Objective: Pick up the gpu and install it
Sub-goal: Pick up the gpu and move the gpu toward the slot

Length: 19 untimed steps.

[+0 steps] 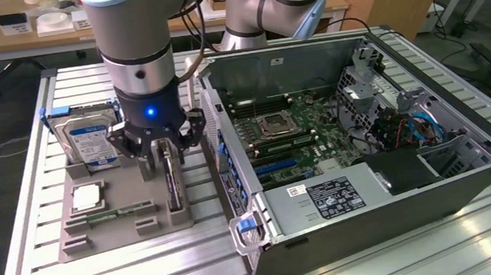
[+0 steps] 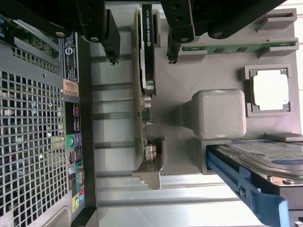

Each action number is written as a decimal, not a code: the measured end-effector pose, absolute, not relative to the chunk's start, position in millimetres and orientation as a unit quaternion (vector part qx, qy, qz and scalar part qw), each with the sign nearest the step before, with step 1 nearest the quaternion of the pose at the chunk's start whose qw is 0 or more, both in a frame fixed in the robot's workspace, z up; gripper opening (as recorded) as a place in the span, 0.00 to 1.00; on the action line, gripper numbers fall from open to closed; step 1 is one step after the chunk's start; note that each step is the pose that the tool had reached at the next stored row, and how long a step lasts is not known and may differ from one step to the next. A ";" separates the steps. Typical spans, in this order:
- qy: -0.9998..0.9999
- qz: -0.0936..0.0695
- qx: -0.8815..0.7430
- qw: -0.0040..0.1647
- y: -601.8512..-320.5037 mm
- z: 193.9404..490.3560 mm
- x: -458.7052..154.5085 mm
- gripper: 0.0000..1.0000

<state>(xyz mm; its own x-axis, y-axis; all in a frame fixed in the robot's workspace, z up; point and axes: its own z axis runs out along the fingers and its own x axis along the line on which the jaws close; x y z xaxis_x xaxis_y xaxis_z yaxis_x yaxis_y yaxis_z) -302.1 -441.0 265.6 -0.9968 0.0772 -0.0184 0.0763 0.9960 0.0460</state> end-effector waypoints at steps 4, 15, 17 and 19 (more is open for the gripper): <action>0.999 0.023 0.038 0.010 -440.7 258.3 -302.4 0.53; 0.999 0.023 0.038 0.010 -440.3 244.9 -302.8 0.53; 0.999 0.023 0.038 0.010 -440.3 241.9 -302.8 0.53; 0.999 0.023 0.038 0.010 -440.3 239.4 -302.8 0.53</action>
<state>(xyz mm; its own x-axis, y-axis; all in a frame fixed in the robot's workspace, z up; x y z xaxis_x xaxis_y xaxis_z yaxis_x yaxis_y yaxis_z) -302.8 -440.3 239.4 -0.9968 0.0773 -0.0184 0.0764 0.9960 0.0473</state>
